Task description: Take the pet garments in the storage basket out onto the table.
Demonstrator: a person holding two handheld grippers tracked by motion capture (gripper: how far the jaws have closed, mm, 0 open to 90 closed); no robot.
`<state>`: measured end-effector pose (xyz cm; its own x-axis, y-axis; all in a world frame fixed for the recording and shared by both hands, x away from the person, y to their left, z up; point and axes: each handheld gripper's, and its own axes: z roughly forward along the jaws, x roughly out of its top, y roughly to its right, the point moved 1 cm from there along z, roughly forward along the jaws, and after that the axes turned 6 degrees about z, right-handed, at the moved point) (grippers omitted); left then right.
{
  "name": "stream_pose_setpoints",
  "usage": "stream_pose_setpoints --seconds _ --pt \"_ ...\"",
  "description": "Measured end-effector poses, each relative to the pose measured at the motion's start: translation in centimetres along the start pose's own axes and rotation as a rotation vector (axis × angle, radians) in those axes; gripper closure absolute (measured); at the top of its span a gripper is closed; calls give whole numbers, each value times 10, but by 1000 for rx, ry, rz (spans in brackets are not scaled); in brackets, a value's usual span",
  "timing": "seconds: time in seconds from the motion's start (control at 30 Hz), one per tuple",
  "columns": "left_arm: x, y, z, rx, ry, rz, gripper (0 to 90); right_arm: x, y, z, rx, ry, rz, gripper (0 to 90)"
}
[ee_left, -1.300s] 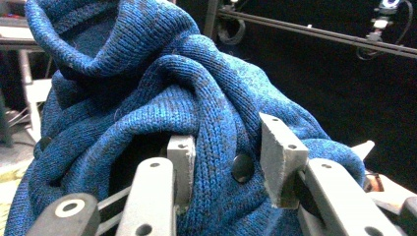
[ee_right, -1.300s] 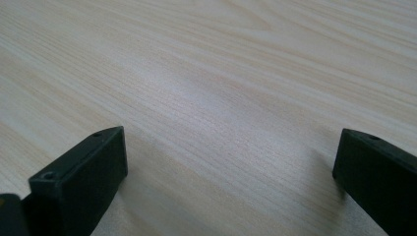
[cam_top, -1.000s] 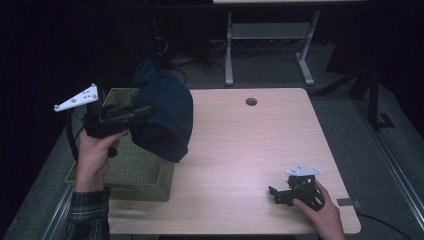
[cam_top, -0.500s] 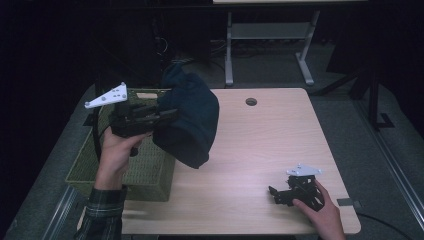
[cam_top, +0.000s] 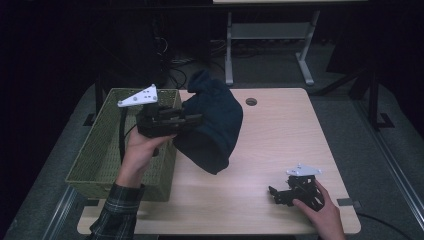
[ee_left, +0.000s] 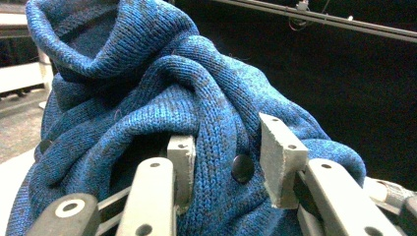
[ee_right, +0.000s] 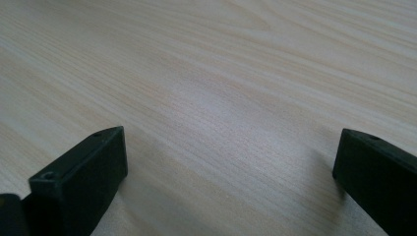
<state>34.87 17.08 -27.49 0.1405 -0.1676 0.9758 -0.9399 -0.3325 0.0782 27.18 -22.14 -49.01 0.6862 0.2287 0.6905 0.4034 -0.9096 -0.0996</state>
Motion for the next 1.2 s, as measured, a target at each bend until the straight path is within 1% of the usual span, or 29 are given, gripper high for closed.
stream_pose_setpoints --seconds 0.27,0.47,0.57,0.67,0.73,0.9,1.0,1.03,1.2 --pt "-10 2 28 -30 -42 -11 616 0 0 0 0 2 0 0" --pt "-17 4 48 -49 -74 -6 616 0 0 0 0 2 0 0" --pt "-23 5 60 -57 -105 -5 616 0 0 0 1 2 1 0" --pt "-29 5 70 -66 -131 -13 616 0 0 0 1 2 1 0" --pt "-33 5 77 -63 -157 -6 615 0 0 0 0 2 1 0" --pt "-44 6 96 -79 -204 -14 616 0 0 0 0 2 0 0" --pt "-51 7 106 -77 -232 -10 616 0 0 0 0 2 0 0" --pt "-53 7 110 -76 -248 -3 616 0 0 0 1 3 0 0" --pt "-68 5 128 -84 -290 -27 615 0 0 0 1 3 0 0"
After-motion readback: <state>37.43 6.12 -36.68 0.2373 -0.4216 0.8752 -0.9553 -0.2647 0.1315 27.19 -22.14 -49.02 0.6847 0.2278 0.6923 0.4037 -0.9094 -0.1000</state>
